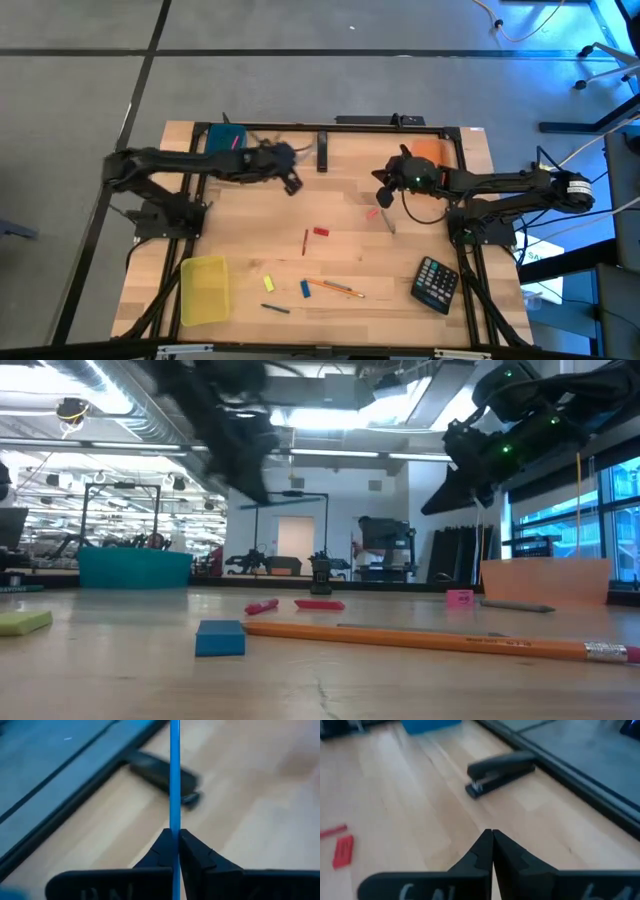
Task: Sort crayons/erasers/pens/pencils in bins
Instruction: Put the blue pencil into the blue bin
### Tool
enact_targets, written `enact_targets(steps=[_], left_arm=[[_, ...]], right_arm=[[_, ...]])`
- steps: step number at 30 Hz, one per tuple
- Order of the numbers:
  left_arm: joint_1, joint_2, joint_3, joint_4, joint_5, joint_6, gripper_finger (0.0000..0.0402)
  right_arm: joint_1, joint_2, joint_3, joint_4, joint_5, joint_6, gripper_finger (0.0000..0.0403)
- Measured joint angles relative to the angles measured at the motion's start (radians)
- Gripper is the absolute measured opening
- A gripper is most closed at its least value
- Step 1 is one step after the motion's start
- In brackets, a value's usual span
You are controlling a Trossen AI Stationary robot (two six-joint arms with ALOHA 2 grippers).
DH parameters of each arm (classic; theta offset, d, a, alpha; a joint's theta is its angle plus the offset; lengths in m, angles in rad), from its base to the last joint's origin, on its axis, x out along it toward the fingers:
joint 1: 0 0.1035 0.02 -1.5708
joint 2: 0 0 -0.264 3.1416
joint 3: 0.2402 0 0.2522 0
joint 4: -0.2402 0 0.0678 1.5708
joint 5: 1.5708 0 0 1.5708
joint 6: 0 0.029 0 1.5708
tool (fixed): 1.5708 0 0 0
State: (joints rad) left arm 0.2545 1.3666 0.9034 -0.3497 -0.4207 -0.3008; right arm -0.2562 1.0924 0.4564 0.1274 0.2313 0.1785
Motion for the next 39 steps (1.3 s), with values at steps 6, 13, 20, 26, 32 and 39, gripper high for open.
enact_targets(steps=[6,13,20,26,32,39], left_arm=[[0.055,-0.25,-0.18,-0.025,-0.098,-0.124,0.0006],[0.089,-0.376,-0.323,-0.109,-0.157,-0.22,0.0006],[0.13,-0.404,-0.328,-0.369,-0.28,-0.403,0.0007],[0.196,-0.393,-0.328,-0.38,-0.401,-0.426,0.0007],[0.29,-0.366,-0.328,-0.375,-0.375,-0.425,0.0011],[0.351,-0.338,-0.328,-0.358,-0.309,-0.396,0.0057]], right_arm=[[0.0,0.046,-0.007,0.131,0.002,0.004,0.0013],[0.0,0.121,-0.007,0.173,0.026,-0.001,0.0013],[-0.005,0.191,-0.006,0.269,0.037,0.0,0.0013],[-0.054,0.262,0.002,0.554,0.038,-0.057,0.0013],[-0.136,0.32,0.143,0.59,-0.103,-0.147,0.0015],[-0.179,0.417,0.406,0.352,-0.207,-0.265,0.0061]])
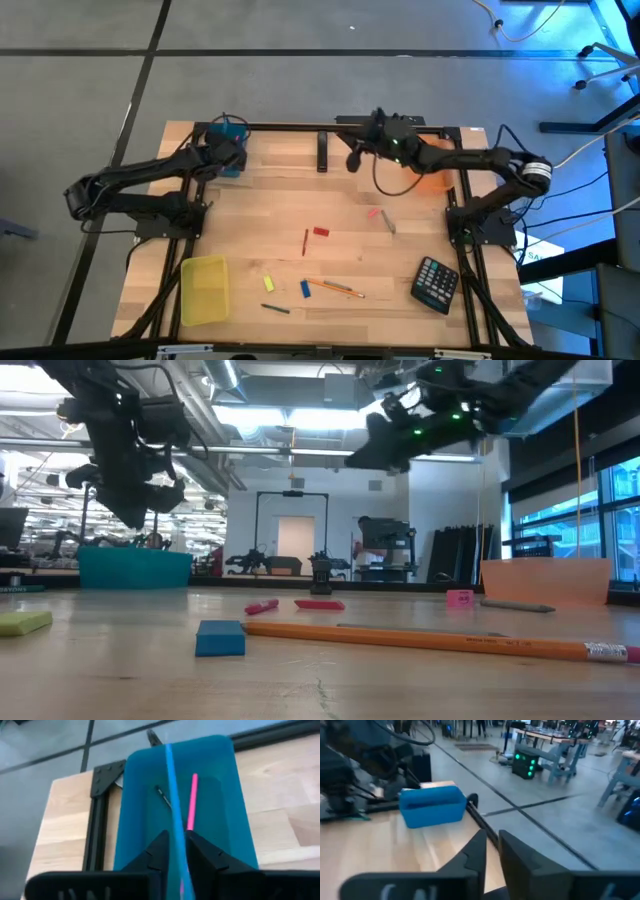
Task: Sort crayons/erasers/pens/pencils in bins
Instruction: Put the blue pencil into the blue bin, then put the red eraser into the orange bin
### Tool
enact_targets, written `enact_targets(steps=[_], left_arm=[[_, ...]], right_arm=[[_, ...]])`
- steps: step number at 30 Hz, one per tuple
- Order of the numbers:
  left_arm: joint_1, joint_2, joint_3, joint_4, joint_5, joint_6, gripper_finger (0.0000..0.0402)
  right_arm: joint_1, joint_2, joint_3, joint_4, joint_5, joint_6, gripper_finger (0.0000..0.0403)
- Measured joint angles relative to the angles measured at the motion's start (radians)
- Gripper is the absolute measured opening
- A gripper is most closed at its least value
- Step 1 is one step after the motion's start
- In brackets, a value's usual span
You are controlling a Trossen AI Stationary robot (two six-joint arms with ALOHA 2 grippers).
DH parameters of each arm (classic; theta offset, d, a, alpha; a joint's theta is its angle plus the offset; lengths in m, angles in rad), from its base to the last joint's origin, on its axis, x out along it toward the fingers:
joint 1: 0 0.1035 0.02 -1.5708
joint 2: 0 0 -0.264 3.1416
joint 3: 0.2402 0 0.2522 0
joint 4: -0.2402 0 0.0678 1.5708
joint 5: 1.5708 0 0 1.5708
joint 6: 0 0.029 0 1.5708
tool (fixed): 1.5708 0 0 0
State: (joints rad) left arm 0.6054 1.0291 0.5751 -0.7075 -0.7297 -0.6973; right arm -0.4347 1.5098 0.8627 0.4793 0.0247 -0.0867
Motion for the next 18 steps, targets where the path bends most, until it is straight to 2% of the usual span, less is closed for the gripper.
enact_targets(steps=[7,13,16,18], left_arm=[[0.061,0.062,0.0,0.01,-0.014,0.01,0.0093],[0.078,0.094,0.0,0.057,-0.004,0.111,0.0095],[0.081,0.091,0.0,0.138,0.07,0.178,0.0095],[0.083,0.086,0.0,0.196,0.19,0.216,0.0095]], right_arm=[[-0.021,0.143,0.15,-0.035,0.0,-0.055,0.012],[-0.045,0.241,0.204,-0.042,0.0,-0.075,0.0139],[-0.05,0.247,0.223,-0.041,-0.003,-0.009,0.0139],[-0.052,0.241,0.239,-0.071,-0.039,0.046,0.0139]])
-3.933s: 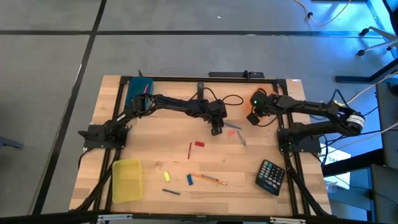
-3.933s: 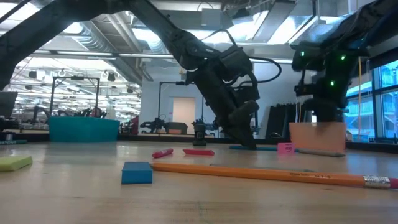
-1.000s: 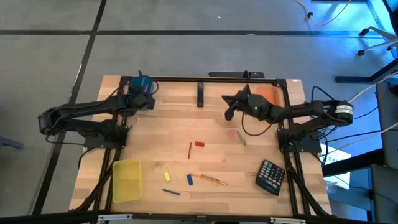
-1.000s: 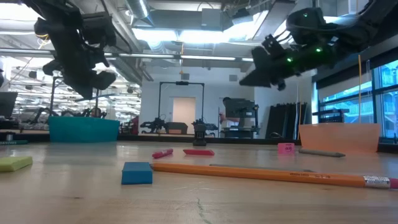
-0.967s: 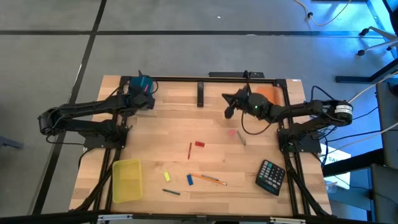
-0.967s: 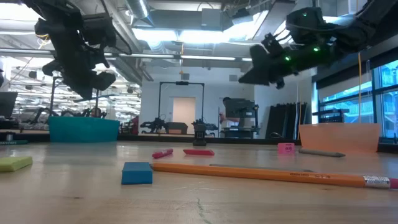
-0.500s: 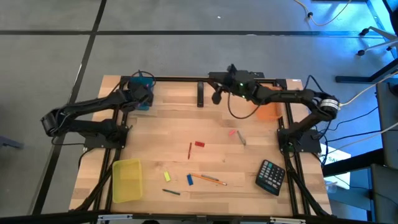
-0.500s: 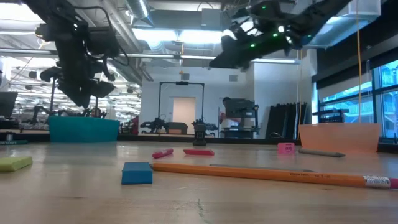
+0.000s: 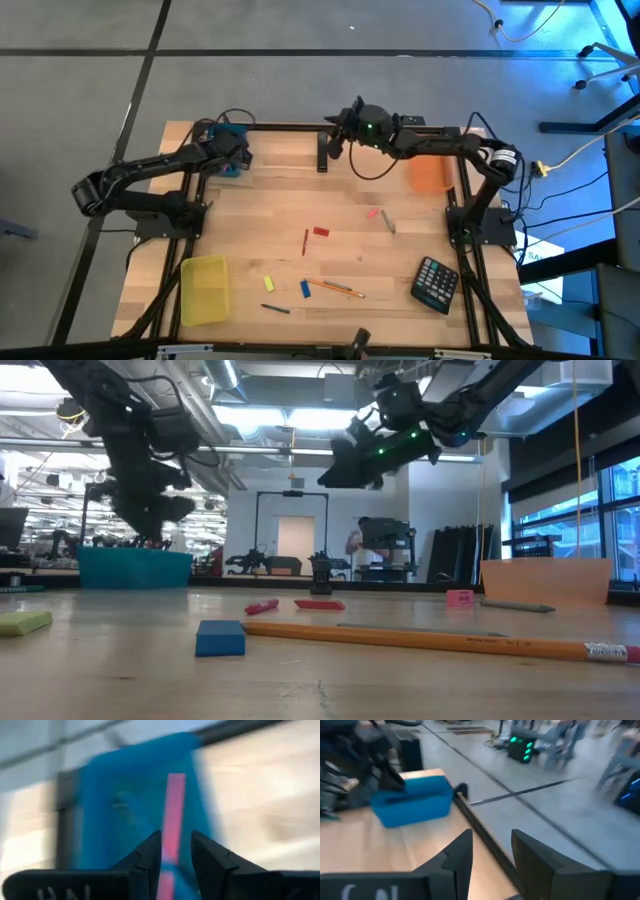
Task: Sort crayons/erasers/pens/pencils in bins
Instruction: Put the red eraser into the orange bin
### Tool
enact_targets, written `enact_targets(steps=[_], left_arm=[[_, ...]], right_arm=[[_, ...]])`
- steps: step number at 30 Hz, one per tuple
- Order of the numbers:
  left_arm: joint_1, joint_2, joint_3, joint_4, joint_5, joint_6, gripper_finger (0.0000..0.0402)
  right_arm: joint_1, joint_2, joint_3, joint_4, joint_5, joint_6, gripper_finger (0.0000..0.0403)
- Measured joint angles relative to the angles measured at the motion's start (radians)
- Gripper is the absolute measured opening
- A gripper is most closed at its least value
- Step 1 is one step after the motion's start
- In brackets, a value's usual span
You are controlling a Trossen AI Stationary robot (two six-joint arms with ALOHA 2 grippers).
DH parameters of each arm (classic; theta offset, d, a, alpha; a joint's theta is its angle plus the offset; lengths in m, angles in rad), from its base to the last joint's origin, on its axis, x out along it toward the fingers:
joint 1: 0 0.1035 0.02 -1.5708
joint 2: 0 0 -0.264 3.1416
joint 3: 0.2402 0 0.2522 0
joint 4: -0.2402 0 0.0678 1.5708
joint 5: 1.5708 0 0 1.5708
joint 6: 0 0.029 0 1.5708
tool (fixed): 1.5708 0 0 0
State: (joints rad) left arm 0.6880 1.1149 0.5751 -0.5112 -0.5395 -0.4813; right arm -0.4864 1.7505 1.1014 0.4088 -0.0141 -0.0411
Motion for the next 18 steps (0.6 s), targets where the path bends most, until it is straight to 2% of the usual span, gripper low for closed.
enact_targets(steps=[4,6,9,13,15,18], left_arm=[[-0.011,-0.005,0.0,0.123,0.285,0.094,0.009],[-0.031,-0.004,0.0,0.181,0.362,0.151,0.0087],[-0.079,-0.004,0.0,0.251,0.384,0.287,0.0085],[-0.158,0.017,0.0,0.295,0.383,0.471,0.0087],[-0.197,0.034,0.0,0.328,0.381,0.449,0.0087],[-0.266,0.05,0.0,0.332,0.381,0.347,0.0084]], right_arm=[[-0.007,0.001,0.05,-0.121,-0.17,0.114,0.0139],[-0.007,0.009,0.059,-0.149,-0.266,0.111,0.0139],[-0.006,0.037,0.044,-0.158,-0.359,0.001,0.0139],[0.024,0.126,0.019,-0.128,-0.33,-0.176,0.0139],[0.048,0.178,0.018,-0.091,-0.321,-0.143,0.0139],[0.094,0.213,0.018,-0.043,-0.363,-0.057,0.0139]])
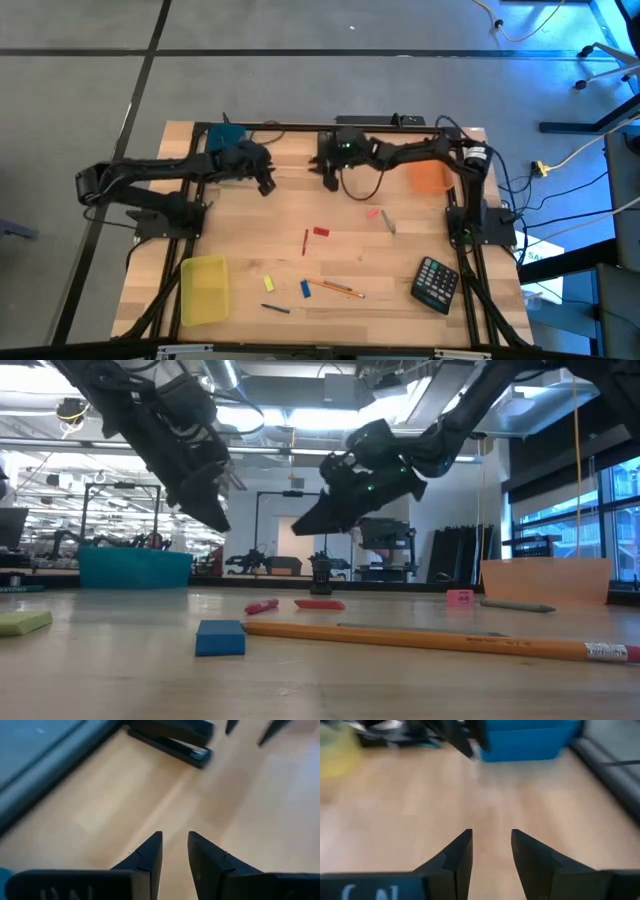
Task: Sort crayons/erasers/pens/pencils in bins
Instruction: Put the red eraser into the orange bin
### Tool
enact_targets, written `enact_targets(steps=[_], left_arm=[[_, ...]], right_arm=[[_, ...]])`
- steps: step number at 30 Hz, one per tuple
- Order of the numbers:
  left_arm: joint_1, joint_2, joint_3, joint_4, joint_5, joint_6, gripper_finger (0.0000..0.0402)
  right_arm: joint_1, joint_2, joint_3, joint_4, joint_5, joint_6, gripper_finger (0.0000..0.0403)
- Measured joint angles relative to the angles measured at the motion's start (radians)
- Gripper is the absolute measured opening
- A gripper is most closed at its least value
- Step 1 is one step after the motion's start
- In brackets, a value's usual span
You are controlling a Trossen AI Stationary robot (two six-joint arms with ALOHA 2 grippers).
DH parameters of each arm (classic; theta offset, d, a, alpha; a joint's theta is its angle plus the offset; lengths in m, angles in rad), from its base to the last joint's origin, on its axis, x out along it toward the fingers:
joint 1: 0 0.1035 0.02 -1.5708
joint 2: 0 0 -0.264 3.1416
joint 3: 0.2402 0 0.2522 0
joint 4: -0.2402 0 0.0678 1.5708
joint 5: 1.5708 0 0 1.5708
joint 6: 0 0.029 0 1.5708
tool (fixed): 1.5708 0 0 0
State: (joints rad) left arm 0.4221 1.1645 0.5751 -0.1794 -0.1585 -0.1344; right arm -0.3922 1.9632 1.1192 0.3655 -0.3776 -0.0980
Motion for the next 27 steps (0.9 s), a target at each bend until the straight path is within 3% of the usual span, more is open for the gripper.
enact_targets(steps=[6,14,19,27], left_arm=[[-0.18,0.017,0.0,0.015,-0.004,-0.101,0.0085],[-0.348,0.112,0.0,0.202,-0.005,-0.126,0.0081],[-0.41,0.209,0.001,0.292,-0.014,-0.126,0.0081],[-0.443,0.338,0.0,0.387,-0.017,-0.126,0.0081]], right_arm=[[0.114,0.002,0.0,-0.016,-0.017,-0.041,0.0139],[0.21,0.002,0.0,-0.212,0.042,-0.063,0.0139],[0.276,0.002,0.0,-0.342,0.043,-0.091,0.0139],[0.362,0.001,0.0,-0.386,0.057,-0.113,0.0139]])
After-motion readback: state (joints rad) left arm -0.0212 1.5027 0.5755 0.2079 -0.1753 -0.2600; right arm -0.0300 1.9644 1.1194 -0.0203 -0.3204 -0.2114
